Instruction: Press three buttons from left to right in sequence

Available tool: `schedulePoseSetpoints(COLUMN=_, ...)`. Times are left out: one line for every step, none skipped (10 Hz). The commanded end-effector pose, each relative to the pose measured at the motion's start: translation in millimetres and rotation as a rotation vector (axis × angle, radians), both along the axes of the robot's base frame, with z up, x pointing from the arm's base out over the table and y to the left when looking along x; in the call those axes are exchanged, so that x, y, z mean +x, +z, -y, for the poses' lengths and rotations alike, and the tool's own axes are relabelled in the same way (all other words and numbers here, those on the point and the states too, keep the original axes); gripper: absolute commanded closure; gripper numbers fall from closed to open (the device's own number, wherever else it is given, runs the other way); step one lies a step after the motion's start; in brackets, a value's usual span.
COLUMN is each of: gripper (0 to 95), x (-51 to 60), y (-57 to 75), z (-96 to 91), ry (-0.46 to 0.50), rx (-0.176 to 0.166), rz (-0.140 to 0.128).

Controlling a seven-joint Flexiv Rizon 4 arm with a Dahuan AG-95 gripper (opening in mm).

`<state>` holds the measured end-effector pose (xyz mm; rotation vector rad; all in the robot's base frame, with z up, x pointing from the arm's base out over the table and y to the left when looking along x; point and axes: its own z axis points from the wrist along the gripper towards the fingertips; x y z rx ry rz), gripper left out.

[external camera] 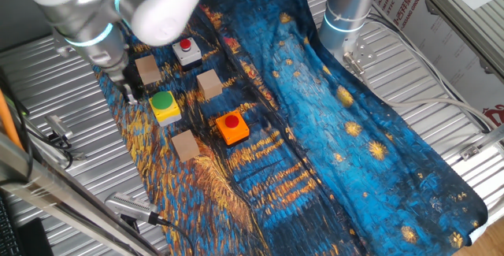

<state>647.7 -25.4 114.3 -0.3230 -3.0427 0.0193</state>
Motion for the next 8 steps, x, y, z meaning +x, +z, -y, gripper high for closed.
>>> schedulePoseSetpoints(gripper=95.0, x=-2.0, y=-9.4, z=-0.5, ry=0.001, rx=0.006, rz=-0.005)
schedulePoseSetpoints(gripper=95.0, x=-3.6, y=-12.1, z=-2.0, ry=-0.001, rx=0.003, rz=-0.004)
schedulePoseSetpoints(gripper=95.0, x=-3.5, y=-11.3, z=-2.9, ry=-0.002, rx=0.003, rz=-0.005)
schedulePoseSetpoints(gripper=95.0, x=-2.9, y=-10.1, z=-3.8, ry=-0.005, rx=0.003, rz=-0.005)
schedulePoseSetpoints(gripper=95.0, x=-2.8, y=-9.9, z=-3.9, ry=-0.009, rx=0.001, rz=-0.005)
schedulePoseSetpoints(gripper=95.0, x=-2.9, y=-10.0, z=-3.8, ry=-0.01, rx=0.001, rz=-0.002)
schedulePoseSetpoints(gripper=95.0, x=-3.1, y=-10.3, z=-3.5, ry=-0.01, rx=0.001, rz=-0.003)
schedulePoseSetpoints(gripper=95.0, x=-3.7, y=-11.3, z=-2.7, ry=-0.008, rx=0.001, rz=-0.001)
